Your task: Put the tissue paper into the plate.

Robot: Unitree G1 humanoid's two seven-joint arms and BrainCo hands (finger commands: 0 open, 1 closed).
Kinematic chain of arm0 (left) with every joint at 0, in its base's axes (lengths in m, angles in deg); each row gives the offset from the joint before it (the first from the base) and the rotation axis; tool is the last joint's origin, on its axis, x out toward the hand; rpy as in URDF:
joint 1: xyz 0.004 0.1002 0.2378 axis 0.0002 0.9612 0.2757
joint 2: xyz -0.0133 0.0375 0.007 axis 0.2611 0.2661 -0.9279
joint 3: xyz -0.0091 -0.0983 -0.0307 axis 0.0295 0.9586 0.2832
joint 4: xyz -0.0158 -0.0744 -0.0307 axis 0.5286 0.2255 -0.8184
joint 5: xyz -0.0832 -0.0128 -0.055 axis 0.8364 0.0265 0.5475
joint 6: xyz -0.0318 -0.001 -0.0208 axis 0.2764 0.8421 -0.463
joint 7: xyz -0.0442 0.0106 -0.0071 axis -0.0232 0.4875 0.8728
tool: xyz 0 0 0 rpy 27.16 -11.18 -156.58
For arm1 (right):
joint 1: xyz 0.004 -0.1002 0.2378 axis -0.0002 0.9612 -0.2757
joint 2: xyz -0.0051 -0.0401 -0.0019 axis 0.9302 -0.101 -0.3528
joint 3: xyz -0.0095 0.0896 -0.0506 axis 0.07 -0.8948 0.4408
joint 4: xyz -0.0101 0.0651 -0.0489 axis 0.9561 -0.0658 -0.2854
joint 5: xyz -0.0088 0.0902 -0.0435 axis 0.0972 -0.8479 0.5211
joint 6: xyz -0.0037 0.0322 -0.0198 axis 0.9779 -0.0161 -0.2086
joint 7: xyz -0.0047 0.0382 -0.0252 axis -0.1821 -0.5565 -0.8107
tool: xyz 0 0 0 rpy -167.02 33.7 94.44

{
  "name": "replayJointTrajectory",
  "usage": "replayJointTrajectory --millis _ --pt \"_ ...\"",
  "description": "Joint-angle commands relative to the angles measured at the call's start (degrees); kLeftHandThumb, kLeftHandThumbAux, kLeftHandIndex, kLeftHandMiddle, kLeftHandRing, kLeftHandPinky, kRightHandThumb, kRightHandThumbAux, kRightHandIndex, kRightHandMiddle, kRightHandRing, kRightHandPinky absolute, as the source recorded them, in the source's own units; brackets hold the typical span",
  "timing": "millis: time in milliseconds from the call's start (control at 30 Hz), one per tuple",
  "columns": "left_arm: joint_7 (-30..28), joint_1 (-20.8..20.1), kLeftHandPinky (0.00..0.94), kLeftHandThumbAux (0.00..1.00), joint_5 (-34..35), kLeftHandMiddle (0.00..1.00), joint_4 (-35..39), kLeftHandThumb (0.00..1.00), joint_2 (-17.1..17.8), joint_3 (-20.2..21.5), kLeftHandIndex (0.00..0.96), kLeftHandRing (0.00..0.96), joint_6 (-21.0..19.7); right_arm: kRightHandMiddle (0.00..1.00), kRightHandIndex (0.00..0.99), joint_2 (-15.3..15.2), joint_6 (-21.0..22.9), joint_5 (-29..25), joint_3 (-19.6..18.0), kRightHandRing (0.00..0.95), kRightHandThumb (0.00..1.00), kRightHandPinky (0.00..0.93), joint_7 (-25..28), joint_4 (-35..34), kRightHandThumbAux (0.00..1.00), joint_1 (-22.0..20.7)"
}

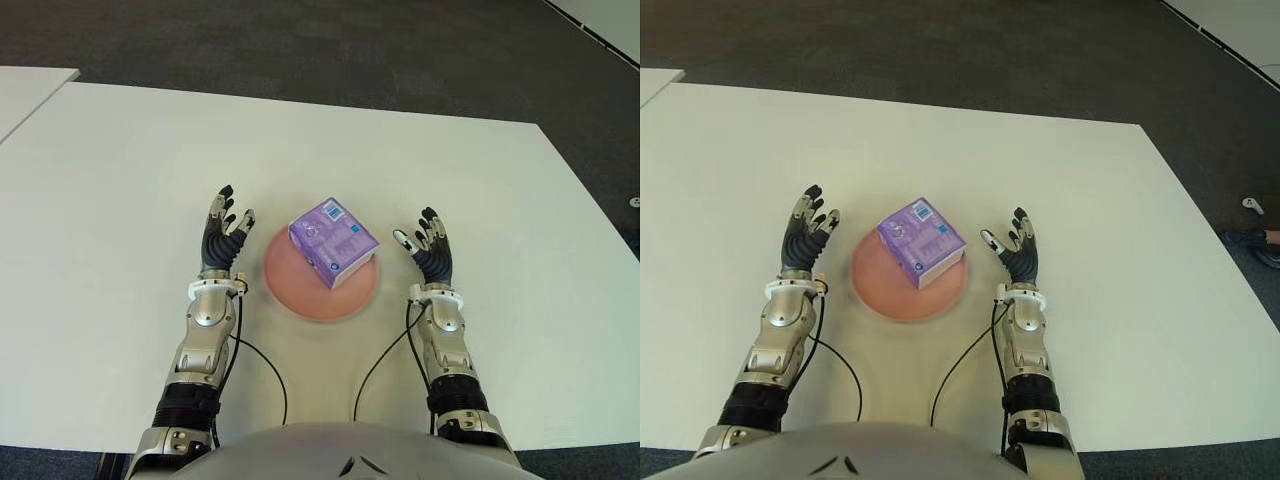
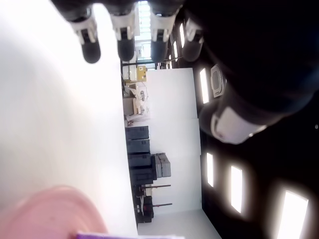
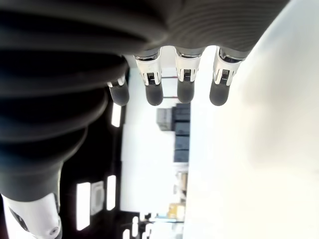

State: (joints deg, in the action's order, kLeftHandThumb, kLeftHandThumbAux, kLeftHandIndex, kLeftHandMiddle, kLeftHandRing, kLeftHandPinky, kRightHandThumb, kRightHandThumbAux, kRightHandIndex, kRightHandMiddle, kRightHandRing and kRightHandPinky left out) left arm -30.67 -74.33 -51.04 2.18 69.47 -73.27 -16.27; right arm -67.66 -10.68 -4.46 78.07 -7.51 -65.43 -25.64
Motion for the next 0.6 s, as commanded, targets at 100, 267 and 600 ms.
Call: replayJointTrajectory --millis 100,267,600 --pt "0.7 0.0 0.0 0.6 -0.5 0.0 -0.6 0.003 -0.2 0.2 0.0 0.0 -0.5 0.004 0.001 -1.3 13.9 1.7 2.8 0.0 0.083 0.021 2.4 -7.5 0.694 3.6" --pt "0.3 -0.4 0.0 0.6 -0.1 0.0 -0.9 0.006 -0.2 0.3 0.0 0.0 -0.9 0.0 0.0 -1.5 17.4 2.1 3.7 0.0 0.071 0.016 2.8 -10.5 0.703 4.4" --pt "0.5 -0.3 0.0 0.608 -0.4 0.0 -1.0 0.008 -0.2 0.4 0.0 0.0 -1.0 0.0 0.0 -0.8 10.4 0.8 3.4 0.0 0.072 0.013 3.2 -4.0 0.734 3.2"
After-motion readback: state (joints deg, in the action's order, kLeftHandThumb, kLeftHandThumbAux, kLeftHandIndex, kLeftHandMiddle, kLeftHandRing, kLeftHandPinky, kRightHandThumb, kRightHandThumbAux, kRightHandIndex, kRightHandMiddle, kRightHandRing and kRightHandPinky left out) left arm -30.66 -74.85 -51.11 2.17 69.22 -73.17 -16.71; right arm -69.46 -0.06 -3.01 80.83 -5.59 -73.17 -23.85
